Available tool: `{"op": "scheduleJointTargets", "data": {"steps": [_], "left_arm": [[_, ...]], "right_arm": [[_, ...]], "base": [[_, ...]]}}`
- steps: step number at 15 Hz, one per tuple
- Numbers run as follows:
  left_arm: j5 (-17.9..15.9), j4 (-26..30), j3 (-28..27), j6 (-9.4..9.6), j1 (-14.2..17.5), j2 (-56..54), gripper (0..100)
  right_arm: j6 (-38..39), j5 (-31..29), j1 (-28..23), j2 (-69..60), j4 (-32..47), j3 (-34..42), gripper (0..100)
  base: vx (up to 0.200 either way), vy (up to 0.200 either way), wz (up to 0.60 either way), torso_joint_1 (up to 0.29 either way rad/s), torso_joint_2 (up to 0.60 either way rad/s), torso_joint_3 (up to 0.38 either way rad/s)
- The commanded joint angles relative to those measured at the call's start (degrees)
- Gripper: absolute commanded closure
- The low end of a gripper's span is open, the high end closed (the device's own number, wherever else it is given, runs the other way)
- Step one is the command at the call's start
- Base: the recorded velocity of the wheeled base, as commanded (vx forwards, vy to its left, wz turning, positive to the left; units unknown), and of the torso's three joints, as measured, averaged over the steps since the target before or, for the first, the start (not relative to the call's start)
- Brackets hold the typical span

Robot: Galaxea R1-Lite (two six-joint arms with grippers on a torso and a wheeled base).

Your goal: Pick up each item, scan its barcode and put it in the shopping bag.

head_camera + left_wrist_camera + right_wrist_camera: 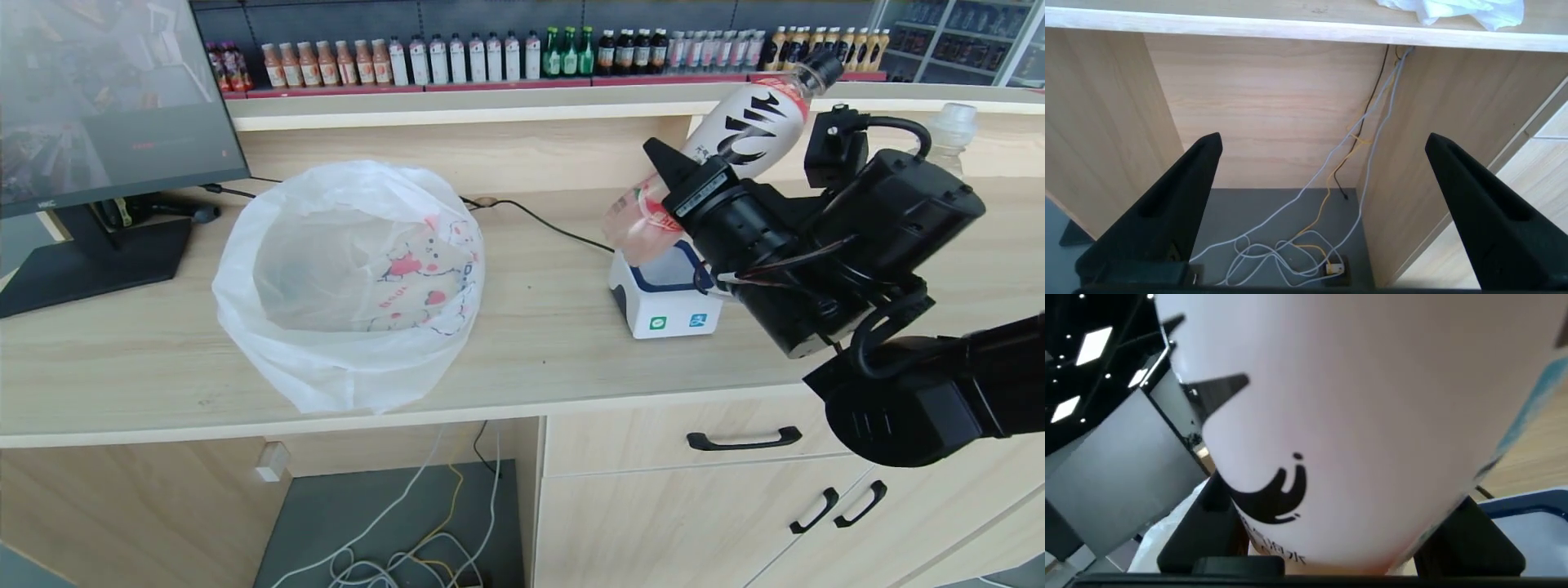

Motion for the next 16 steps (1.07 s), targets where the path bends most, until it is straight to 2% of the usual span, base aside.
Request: {"op": "scheduleJointTargets", "data": {"steps": [1,5,10,16], "left_arm": [[0.0,-0.01,0.0,-0.01,0.04,-0.01,0],[0.0,-0.01,0.0,-0.01,0.04,-0.01,0],[0.0,-0.01,0.0,-0.01,0.04,-0.01,0],[0.0,-0.01,0.0,-0.01,0.04,-0.01,0]], "right_arm": [[3.31,-0.13,-1.32,-0.03,2.66,-1.98,100],[12.53,-0.31,-3.52,0.93,8.72,-4.52,100],[22.29,-5.67,-5.1,2.43,12.68,-7.07,100],[23.78,-5.67,-5.01,3.66,13.65,-6.02,100]], "base": [[0.0,0.0,0.0,0.0,0.0,0.0],[0.0,0.0,0.0,0.0,0.0,0.0],[0.0,0.0,0.0,0.0,0.0,0.0],[0.0,0.0,0.0,0.0,0.0,0.0]]}}
